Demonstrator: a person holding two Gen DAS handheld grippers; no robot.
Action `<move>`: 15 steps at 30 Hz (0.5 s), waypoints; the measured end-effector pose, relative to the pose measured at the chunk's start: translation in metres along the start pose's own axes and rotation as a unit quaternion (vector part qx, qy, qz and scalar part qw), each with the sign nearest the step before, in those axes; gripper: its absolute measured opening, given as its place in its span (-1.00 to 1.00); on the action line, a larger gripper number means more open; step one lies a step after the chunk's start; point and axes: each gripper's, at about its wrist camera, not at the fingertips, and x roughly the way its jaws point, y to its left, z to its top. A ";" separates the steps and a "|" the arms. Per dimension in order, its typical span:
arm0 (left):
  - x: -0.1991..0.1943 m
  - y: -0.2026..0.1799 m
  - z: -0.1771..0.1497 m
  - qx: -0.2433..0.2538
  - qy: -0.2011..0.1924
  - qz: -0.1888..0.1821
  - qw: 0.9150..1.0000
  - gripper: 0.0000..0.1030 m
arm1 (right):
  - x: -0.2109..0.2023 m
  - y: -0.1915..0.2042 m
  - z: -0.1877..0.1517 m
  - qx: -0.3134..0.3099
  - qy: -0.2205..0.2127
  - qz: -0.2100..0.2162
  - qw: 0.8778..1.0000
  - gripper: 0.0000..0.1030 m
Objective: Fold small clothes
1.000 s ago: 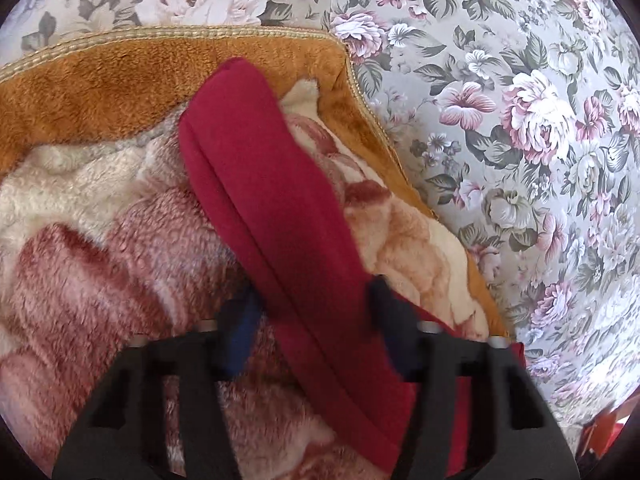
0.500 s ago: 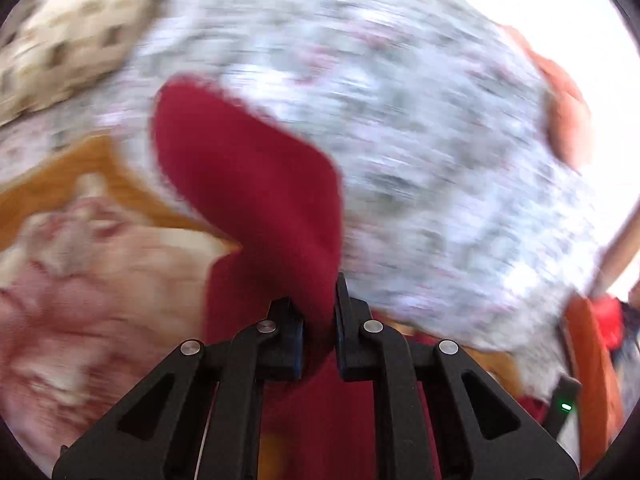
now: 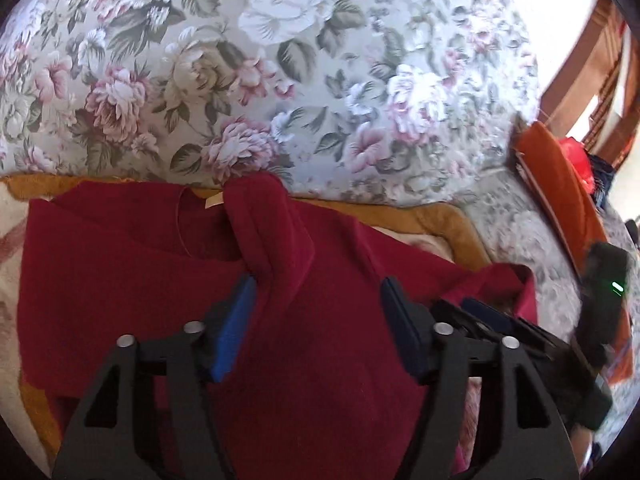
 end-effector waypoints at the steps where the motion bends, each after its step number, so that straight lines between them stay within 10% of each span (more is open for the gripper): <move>1: -0.015 0.001 -0.002 0.007 -0.007 -0.004 1.000 0.35 | 0.001 -0.002 0.000 0.005 0.001 0.002 1.000 0.05; 11: -0.051 0.091 -0.036 -0.025 -0.004 0.170 0.985 0.56 | 0.029 0.033 0.019 -0.022 0.005 0.024 0.999 0.05; 15: -0.037 0.112 -0.049 -0.041 0.008 0.184 0.982 0.56 | 0.048 0.080 0.034 -0.082 0.003 0.030 0.996 0.05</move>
